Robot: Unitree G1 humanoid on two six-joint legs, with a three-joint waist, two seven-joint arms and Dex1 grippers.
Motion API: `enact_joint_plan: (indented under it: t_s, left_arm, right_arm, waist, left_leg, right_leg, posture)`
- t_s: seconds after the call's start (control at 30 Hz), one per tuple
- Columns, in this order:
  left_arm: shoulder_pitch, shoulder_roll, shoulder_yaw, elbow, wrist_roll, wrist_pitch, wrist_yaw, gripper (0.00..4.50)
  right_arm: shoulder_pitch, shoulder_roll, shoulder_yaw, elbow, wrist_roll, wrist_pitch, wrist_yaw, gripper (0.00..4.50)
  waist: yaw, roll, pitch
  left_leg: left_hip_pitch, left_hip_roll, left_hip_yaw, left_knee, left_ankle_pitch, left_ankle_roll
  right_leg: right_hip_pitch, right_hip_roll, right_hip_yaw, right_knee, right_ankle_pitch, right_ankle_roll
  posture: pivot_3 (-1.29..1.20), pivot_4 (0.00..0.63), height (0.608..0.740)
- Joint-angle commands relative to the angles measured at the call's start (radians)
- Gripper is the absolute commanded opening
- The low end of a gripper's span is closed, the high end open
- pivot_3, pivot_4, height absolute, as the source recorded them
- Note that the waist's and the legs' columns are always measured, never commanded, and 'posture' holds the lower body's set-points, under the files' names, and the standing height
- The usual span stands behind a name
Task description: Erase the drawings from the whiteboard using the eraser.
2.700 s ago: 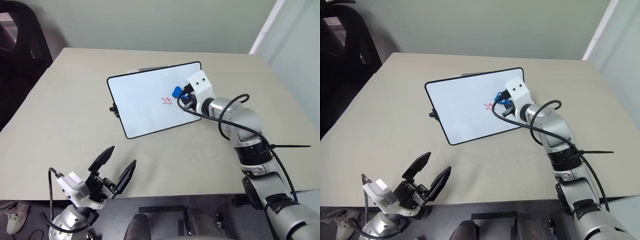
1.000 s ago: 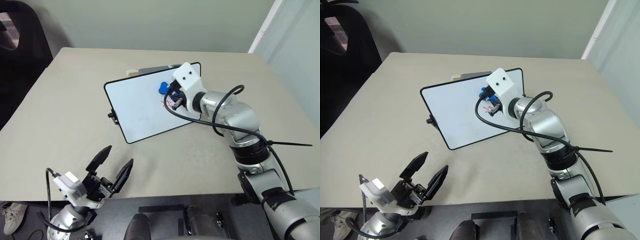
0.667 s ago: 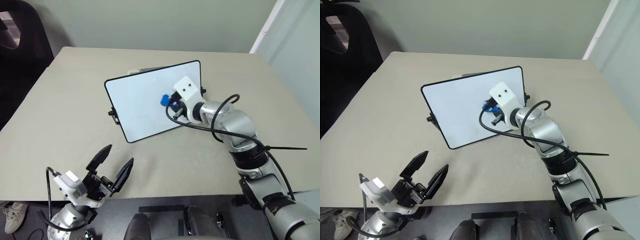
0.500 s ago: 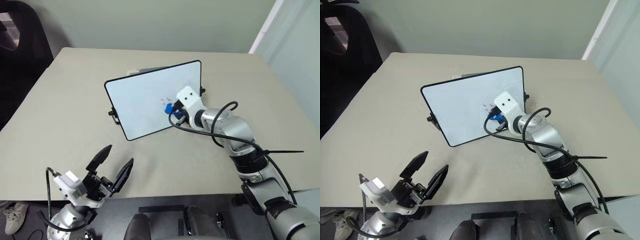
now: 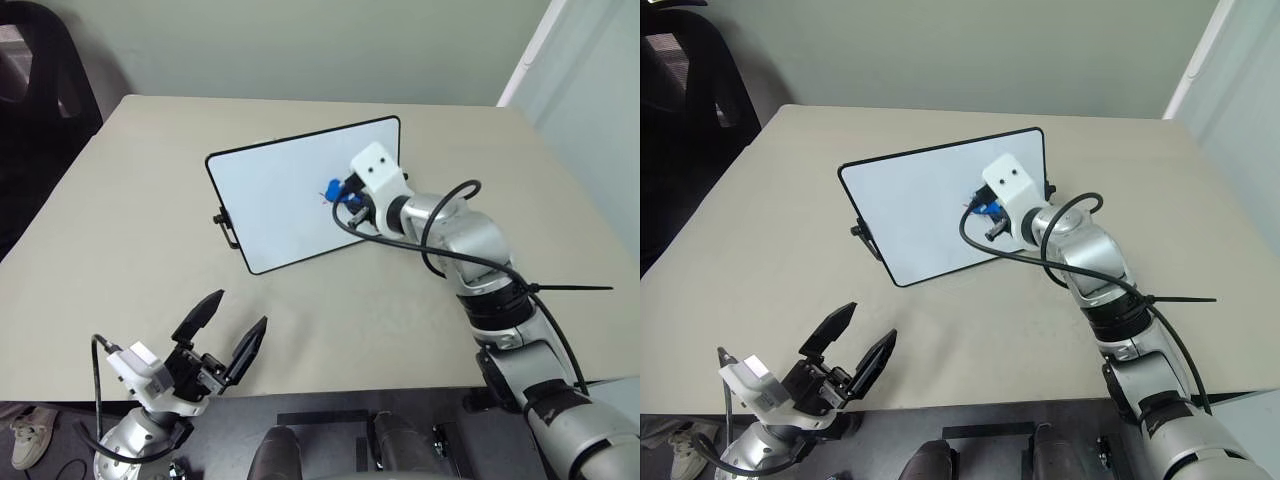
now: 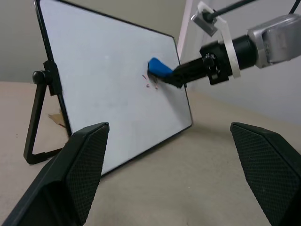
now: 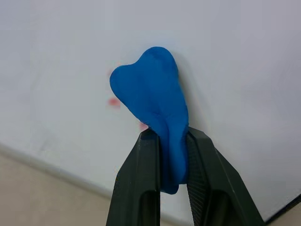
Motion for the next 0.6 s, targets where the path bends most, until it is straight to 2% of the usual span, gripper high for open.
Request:
enact_joint_plan:
  t_s: [0.03, 0.4, 0.6]
  left_arm:
    - [0.003, -0.002, 0.004, -0.032, -0.005, -0.009, -0.002, 4.50]
    - [0.006, -0.002, 0.002, -0.041, -0.006, -0.008, 0.003, 4.50]
    - [0.006, 0.000, 0.006, -0.040, -0.009, -0.007, 0.002, 4.50]
  right_arm:
    - [-0.031, -0.002, -0.041, -0.020, -0.015, -0.022, -0.024, 0.45]
    - [0.119, -0.035, 0.072, -0.050, -0.014, 0.021, 0.021, 0.45]
    - [0.093, -0.031, 0.055, -0.033, -0.018, 0.014, 0.014, 0.45]
  waist:
    - [0.000, 0.000, 0.000]
    - [-0.001, 0.000, 0.000]
    - [-0.001, 0.000, 0.000]
  left_leg:
    - [0.000, 0.000, 0.000, 0.000, 0.000, 0.000]
    - [0.001, 0.000, 0.000, 0.001, 0.000, 0.000]
    - [0.001, 0.000, 0.000, 0.001, 0.000, 0.000]
  right_leg:
    - [0.000, 0.000, 0.000, 0.000, 0.000, 0.000]
    - [0.001, 0.000, 0.000, 0.000, 0.000, 0.001]
    - [0.001, 0.000, 0.000, 0.000, 0.001, 0.002]
  posture:
    - [0.00, 0.150, 0.740]
    - [0.00, 0.150, 0.740]
    - [0.00, 0.150, 0.740]
